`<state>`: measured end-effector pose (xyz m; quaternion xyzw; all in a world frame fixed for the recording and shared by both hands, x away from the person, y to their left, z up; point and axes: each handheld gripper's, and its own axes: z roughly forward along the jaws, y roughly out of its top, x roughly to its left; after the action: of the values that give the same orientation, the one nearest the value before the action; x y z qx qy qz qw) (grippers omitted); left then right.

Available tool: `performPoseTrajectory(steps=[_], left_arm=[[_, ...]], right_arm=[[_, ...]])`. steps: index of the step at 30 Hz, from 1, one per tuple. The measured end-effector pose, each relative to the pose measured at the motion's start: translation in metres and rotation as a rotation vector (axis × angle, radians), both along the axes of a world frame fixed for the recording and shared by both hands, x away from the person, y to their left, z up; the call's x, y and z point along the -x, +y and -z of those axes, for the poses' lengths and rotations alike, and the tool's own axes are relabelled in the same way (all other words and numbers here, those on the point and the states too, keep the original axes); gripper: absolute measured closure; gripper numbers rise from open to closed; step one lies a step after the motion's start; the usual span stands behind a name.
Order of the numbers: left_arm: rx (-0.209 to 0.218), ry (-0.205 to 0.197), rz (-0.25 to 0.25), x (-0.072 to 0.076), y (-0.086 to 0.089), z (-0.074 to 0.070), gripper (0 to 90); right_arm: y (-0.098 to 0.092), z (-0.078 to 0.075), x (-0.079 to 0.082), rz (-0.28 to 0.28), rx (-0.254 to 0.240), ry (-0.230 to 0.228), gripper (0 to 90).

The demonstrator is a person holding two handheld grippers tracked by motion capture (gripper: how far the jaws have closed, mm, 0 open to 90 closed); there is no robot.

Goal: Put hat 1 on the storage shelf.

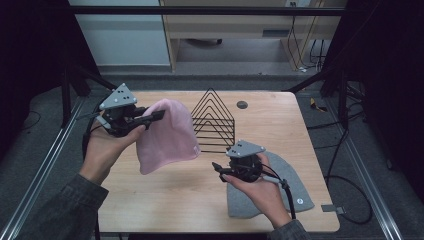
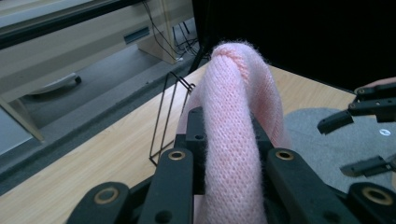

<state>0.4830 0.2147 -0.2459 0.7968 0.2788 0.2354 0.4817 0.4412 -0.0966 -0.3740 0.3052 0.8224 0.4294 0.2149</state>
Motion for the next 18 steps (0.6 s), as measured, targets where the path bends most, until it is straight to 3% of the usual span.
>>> performPoseTrajectory(steps=[5,10,18], left_arm=[[-0.008,-0.018,0.006,0.0,-0.004,-0.014,77.5],[-0.006,-0.025,0.021,-0.003,-0.008,-0.024,77.4],[0.027,-0.034,0.074,-0.025,-0.017,-0.041,77.4]], right_arm=[[0.013,-0.015,-0.007,-0.038,-0.016,-0.012,38.4],[0.02,-0.03,-0.023,-0.078,-0.061,0.007,37.6],[0.027,-0.048,-0.057,-0.12,-0.078,0.053,33.0]])
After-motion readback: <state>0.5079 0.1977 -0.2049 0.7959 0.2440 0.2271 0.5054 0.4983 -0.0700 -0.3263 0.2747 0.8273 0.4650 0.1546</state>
